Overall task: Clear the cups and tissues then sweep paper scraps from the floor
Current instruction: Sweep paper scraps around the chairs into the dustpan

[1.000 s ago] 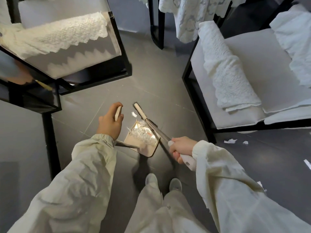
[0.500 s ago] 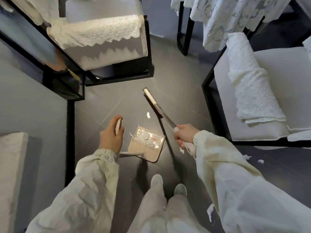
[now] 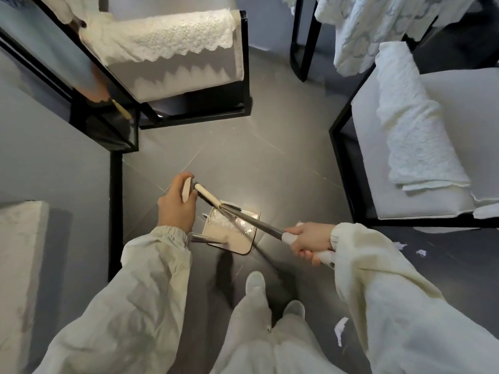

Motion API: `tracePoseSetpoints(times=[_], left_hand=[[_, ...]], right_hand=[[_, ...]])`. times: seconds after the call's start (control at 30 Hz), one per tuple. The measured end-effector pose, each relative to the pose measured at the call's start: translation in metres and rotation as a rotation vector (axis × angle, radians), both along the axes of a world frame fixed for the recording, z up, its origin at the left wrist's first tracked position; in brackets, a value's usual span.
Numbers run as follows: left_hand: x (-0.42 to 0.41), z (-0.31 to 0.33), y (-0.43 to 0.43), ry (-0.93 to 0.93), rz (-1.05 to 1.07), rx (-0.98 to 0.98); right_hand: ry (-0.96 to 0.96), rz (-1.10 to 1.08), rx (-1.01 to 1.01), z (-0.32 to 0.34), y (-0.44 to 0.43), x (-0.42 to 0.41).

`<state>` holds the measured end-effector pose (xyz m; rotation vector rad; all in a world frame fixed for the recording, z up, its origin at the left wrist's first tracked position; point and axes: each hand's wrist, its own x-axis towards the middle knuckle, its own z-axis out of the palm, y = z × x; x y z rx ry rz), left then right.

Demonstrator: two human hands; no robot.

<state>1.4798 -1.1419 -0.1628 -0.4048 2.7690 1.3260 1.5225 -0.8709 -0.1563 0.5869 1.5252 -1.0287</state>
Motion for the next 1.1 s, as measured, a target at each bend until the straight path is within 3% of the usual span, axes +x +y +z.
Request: tracePoseSetpoints(times=[0.3,0.5,0.73,0.9,1.1], left_hand=[[0.063,0.009,0.022,0.034,-0.126,-0.034],[0.126,0.004,0.040,0.014,-0.235,-0.091],[0.171,-0.007,0.053,0.094,-0.378,-0.175],[0.170,-0.015,0.059,0.086,-0.395,-0.179],[0.161,-0.020,0.065,0.118,-0.412,-0.126]], right_hand=[[0.152,-0.189,-0.017,0.034,0.045,0.081],[0.211,-0.426,0.040,0.021,0.075,0.163],[0.249,-0.484,0.210,-0.010,0.083,0.218],[0.224,-0.424,0.253,-0.020,0.041,0.234],[0.007,-0.541,0.011,0.003,0.006,0.226]])
